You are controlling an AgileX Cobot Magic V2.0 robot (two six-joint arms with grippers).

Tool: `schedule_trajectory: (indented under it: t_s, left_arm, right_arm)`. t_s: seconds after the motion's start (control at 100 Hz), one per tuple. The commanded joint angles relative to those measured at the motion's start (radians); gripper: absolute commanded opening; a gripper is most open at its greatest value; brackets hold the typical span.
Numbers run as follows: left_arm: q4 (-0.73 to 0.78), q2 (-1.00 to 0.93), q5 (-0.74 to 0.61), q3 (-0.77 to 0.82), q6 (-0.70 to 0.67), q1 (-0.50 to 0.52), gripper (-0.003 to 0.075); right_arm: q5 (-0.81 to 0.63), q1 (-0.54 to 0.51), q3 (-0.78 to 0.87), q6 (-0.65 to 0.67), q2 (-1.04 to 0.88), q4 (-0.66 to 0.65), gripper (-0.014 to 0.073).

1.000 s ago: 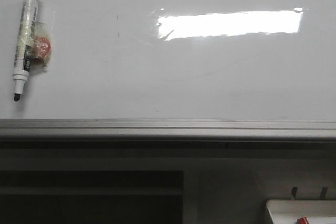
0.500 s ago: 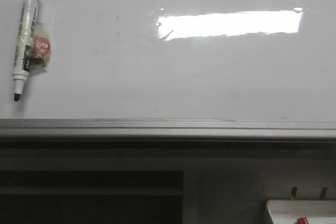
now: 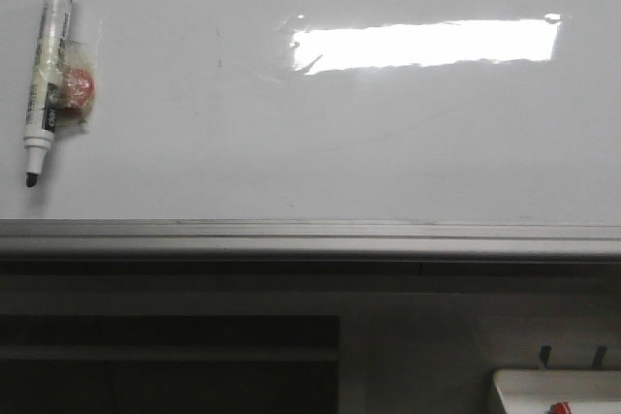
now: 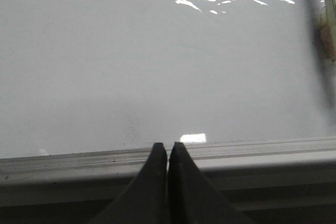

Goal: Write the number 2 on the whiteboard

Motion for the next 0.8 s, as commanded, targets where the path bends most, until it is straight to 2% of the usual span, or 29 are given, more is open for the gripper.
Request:
schedule_trajectory:
  t_s: [0.0, 0.21, 0.48, 0.66, 0.75, 0.79]
  left_arm:
    - [0.032, -0.027, -0.111, 0.011, -0.004, 0.002, -0.002]
    - [0.083, -0.027, -0.128, 0.011, -0.004, 0.002, -0.002]
    - [0.055, -0.027, -0.139, 0.011, -0.004, 0.002, -0.002]
    - [0.056, -0.027, -0.169, 0.009, -0.004, 0.002, -0.002]
    - [0.051, -0.027, -0.187, 0.005, -0.006, 0.002, -0.002]
    - [0.051, -0.027, -0.19, 0.001, -0.006, 0.002, -0.002]
  right_arm:
    - [-0.069, -0.002, 0.024, -0.003, -0.02, 0.004, -0.0061]
    - [-0.131, -0.002, 0.024, -0.003, -0.02, 0.004, -0.0061]
    - [-0.413, -0.002, 0.024, -0.001, -0.02, 0.056, -0.0061]
    - [-0.437, -0.002, 0.024, -0.001, -0.02, 0.056, -0.0061]
    - [-0.386, -0.002, 0.024, -0.001, -0.02, 0.061, -0.0061]
    - [-0.342, -0.002, 0.016, 0.009, -0.016, 0.104, -0.0061]
